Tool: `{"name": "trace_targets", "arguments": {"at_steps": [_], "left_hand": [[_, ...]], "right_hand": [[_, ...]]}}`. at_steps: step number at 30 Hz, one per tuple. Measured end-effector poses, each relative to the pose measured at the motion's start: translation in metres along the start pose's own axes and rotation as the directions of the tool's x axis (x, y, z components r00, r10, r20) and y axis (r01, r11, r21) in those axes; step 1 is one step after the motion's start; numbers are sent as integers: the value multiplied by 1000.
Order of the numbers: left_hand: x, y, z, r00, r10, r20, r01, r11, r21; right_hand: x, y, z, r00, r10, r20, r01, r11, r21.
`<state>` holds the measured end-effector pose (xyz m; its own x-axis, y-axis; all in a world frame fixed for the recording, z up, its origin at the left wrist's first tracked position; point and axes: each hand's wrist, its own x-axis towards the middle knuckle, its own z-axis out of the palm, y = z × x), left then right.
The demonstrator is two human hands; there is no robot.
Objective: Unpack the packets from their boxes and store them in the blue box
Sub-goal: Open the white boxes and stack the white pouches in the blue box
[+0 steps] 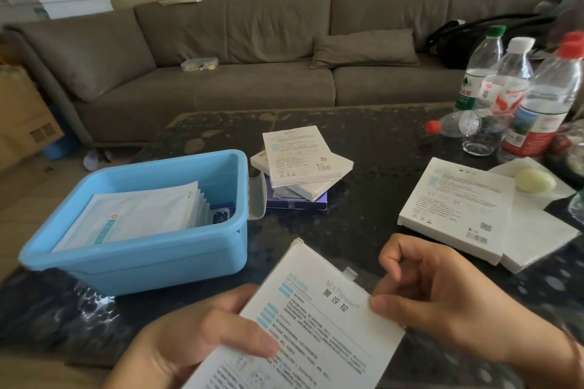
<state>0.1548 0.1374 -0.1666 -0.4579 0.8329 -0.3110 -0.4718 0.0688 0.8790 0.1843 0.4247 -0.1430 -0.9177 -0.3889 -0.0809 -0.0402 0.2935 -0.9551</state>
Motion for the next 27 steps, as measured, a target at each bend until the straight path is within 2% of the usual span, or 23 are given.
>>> {"name": "trace_targets", "arguments": {"at_steps": [6, 11, 18, 20, 23, 24, 26, 27], "left_hand": [[0, 1, 3, 999, 20, 34, -18, 999, -38], [-3, 1, 3, 997, 64, 40, -64, 998, 1], [-9, 6, 8, 994, 83, 68, -88, 994, 66], [-9, 8, 8, 994, 95, 53, -100, 992, 83], [-4, 9, 9, 985, 169, 29, -170, 985, 33], [-1, 10, 10, 979, 203, 29, -203, 979, 1], [5, 11, 16, 962, 274, 2, -274, 960, -52], [9, 11, 19, 949, 314, -37, -316, 947, -66]], "right_hand": [[1, 6, 3, 993, -103, -64, 101, 994, -30], [8, 15, 0, 998, -55, 26, 44, 947, 318], [12, 33, 13, 996, -3, 87, -55, 751, 658], [12, 30, 18, 999, 37, 30, -47, 745, 665], [12, 25, 18, 973, 119, -196, 26, 790, 612], [12, 23, 17, 975, 102, -199, 36, 807, 590], [10, 17, 18, 999, 28, -34, -3, 816, 578], [9, 13, 18, 997, -14, 70, -25, 855, 518]]}}
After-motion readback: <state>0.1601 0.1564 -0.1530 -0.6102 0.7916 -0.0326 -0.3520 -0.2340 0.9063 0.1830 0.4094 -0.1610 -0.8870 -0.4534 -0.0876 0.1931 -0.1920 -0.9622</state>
